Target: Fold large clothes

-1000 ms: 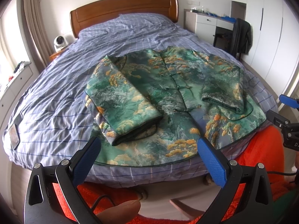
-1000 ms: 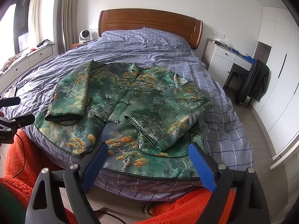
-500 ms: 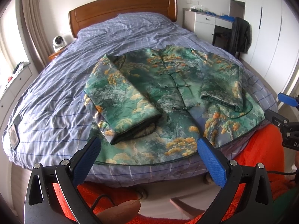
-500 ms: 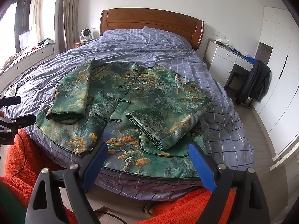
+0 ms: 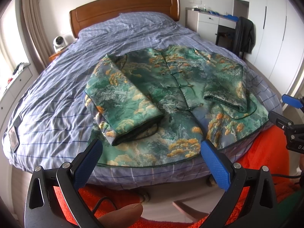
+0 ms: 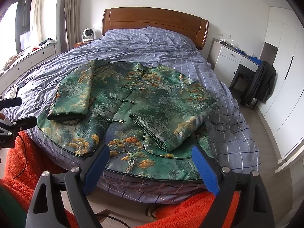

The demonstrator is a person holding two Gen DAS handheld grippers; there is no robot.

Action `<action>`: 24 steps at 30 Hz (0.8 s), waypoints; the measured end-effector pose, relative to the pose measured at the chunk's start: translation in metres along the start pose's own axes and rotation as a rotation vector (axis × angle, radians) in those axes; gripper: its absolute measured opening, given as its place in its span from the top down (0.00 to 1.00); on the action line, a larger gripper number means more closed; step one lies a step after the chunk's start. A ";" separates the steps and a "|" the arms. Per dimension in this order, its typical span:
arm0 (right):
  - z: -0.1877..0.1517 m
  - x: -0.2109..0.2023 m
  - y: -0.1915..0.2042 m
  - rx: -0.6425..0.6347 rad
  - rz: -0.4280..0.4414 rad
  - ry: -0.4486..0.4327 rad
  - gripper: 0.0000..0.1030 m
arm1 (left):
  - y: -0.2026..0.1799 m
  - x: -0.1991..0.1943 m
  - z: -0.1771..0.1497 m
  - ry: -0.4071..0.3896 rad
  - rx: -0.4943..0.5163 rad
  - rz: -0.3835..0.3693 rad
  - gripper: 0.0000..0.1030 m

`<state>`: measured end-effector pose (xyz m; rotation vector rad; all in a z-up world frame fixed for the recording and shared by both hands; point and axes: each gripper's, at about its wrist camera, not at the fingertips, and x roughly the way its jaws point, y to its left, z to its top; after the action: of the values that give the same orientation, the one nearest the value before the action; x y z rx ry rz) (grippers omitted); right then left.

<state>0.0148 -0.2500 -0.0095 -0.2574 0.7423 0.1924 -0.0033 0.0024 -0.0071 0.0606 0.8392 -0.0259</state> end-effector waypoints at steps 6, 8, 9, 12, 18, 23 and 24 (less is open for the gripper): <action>0.000 0.000 0.000 0.000 0.000 0.001 0.12 | 0.000 0.000 0.000 0.000 0.000 0.000 0.00; 0.000 0.000 0.000 -0.002 0.001 0.000 0.12 | 0.000 0.000 0.000 0.000 0.000 0.001 0.00; 0.000 0.000 0.000 -0.002 0.001 0.000 0.12 | 0.000 0.000 0.000 0.000 0.000 0.001 0.00; -0.001 0.000 0.001 -0.002 0.002 0.001 0.12 | 0.000 0.000 0.000 0.001 -0.001 0.000 0.00; -0.001 0.001 0.001 -0.004 0.001 0.003 0.12 | 0.000 0.000 0.000 0.000 0.001 0.000 0.00; -0.001 0.001 0.002 -0.002 0.002 0.004 0.12 | -0.001 0.001 -0.001 0.001 0.001 0.001 0.00; -0.001 0.001 0.002 -0.003 0.002 0.003 0.12 | -0.001 0.001 0.000 0.001 0.001 0.001 0.00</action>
<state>0.0147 -0.2487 -0.0110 -0.2597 0.7455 0.1952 -0.0031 0.0012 -0.0080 0.0619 0.8399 -0.0252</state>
